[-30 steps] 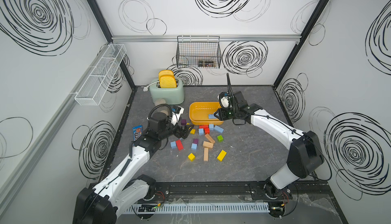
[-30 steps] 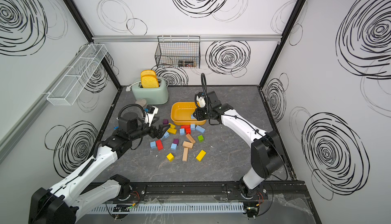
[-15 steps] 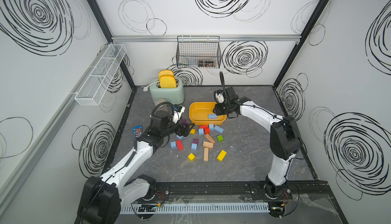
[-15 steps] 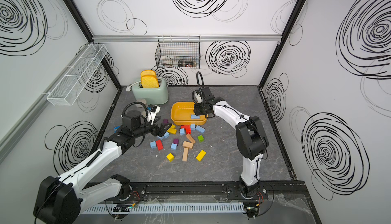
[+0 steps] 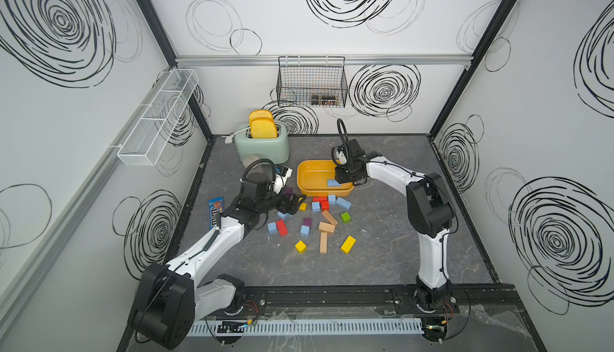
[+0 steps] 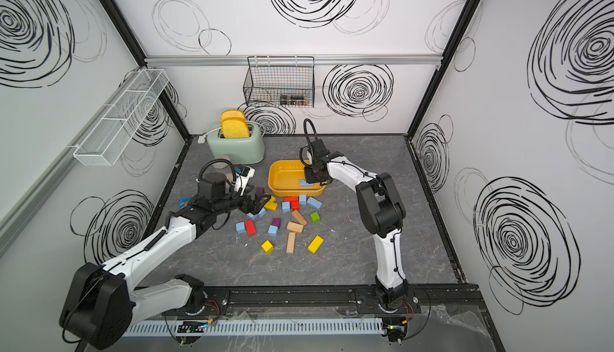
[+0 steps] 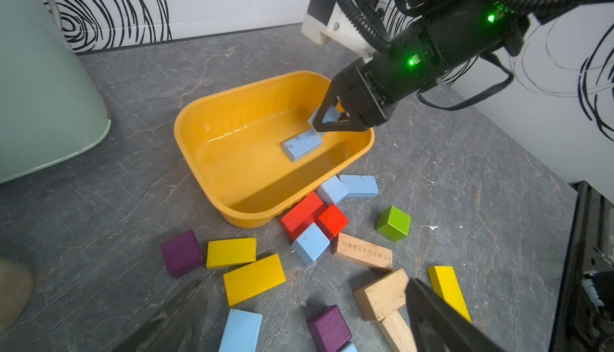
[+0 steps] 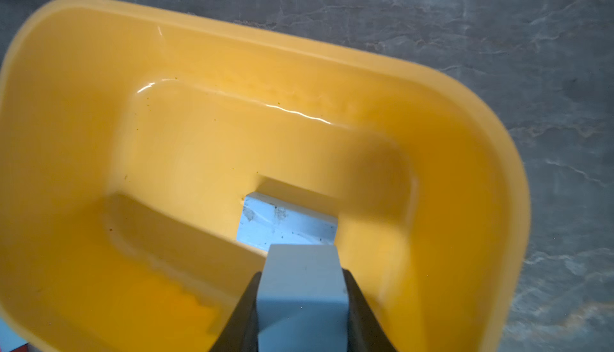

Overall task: Pick out the blue building blocks
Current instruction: Place the building block in the storage box, then pick up the building block from the center of the board.

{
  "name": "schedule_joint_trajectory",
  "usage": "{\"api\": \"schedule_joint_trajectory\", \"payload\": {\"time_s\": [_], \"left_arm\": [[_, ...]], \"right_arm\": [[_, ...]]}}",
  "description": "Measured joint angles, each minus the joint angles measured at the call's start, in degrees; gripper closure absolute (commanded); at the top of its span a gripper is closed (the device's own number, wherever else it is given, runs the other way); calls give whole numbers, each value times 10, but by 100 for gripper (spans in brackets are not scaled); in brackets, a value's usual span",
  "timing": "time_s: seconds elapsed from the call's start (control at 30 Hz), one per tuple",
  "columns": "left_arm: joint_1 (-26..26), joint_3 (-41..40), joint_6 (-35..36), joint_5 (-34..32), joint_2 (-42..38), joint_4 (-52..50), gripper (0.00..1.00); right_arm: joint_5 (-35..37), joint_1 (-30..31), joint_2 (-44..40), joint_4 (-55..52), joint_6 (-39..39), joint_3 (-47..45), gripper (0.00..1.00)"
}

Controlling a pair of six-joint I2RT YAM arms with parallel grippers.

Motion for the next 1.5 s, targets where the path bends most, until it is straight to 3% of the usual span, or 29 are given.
{"api": "schedule_joint_trajectory", "payload": {"time_s": [0.43, 0.77, 0.9, 1.27, 1.5], "left_arm": [[0, -12, 8, 0, 1, 12, 4], [0, -12, 8, 0, -3, 11, 4], [0, -12, 8, -2, -18, 8, 4], [-3, -3, 11, -17, -79, -52, 4], [-13, 8, 17, -28, -113, -82, 4]], "right_arm": [[5, 0, 21, -6, -2, 3, 51], [7, 3, 20, -10, -3, 13, 42], [8, 6, 11, -13, -3, 13, 29], [5, 13, -67, -13, -9, 9, 12], [-9, 16, -148, -7, -11, -44, 5]]}}
